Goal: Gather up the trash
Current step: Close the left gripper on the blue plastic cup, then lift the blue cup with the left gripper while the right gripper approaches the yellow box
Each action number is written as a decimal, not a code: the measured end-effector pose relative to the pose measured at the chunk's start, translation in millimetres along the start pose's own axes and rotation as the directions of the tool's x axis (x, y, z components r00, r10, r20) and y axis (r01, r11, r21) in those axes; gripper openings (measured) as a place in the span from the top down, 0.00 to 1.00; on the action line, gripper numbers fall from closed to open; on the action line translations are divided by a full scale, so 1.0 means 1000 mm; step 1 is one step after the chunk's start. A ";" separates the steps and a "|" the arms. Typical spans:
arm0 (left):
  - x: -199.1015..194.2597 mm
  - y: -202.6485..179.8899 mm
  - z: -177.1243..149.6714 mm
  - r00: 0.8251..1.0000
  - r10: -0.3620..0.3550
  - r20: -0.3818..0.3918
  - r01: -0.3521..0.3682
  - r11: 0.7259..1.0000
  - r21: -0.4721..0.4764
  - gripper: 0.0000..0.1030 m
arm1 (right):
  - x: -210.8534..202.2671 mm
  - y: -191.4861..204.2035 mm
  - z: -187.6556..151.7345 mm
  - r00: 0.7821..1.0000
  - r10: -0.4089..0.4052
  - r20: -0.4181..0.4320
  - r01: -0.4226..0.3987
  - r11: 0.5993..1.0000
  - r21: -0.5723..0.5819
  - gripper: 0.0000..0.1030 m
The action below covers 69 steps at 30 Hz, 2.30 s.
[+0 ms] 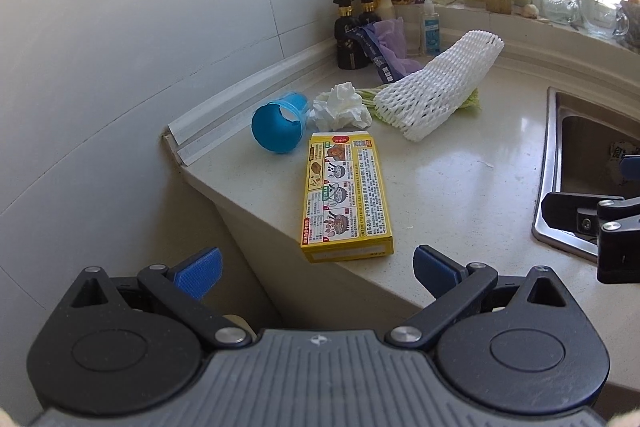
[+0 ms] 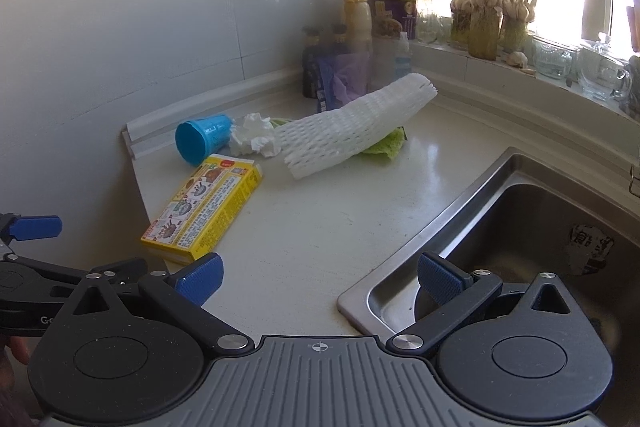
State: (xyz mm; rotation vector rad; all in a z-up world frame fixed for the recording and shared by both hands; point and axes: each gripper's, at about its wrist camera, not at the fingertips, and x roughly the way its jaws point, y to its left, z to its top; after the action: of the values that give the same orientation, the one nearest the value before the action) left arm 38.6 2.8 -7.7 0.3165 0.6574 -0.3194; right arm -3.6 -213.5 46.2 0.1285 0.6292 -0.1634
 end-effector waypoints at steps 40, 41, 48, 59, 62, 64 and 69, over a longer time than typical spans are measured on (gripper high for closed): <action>0.153 0.078 0.068 0.948 -0.248 0.199 0.244 0.969 0.044 0.01 | 0.098 0.129 -0.027 0.981 0.161 0.108 -0.154 0.986 -0.069 0.00; 0.157 0.078 0.069 0.951 -0.238 0.197 0.236 0.971 0.037 0.01 | 0.100 0.130 -0.026 0.982 0.153 0.110 -0.147 0.987 -0.065 0.00; 0.175 0.076 0.074 0.960 -0.198 0.198 0.200 0.980 0.013 0.04 | 0.104 0.127 -0.027 0.980 0.145 0.135 -0.140 0.989 -0.048 0.15; 0.185 0.068 0.072 0.979 -0.095 0.183 0.097 0.995 0.000 0.34 | 0.095 0.092 -0.024 0.981 0.103 0.164 -0.112 0.992 0.051 0.57; 0.182 0.069 0.069 0.977 -0.094 0.191 0.095 0.996 0.004 0.34 | 0.095 0.084 -0.024 0.980 0.112 0.164 -0.128 0.988 0.091 0.52; 0.181 0.070 0.068 0.977 -0.090 0.193 0.089 0.996 0.012 0.34 | 0.090 0.085 -0.026 0.974 0.136 0.183 -0.156 0.983 0.102 0.33; 0.179 0.076 0.068 0.977 -0.085 0.195 0.085 0.996 0.006 0.35 | 0.082 0.105 -0.030 0.960 0.170 0.221 -0.178 0.984 0.016 0.01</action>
State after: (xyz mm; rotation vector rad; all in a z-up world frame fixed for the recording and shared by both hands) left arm 238.7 12.1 -56.9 0.2513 0.4786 -0.4262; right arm 64.7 -114.9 -19.1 0.1972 0.3929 -0.0180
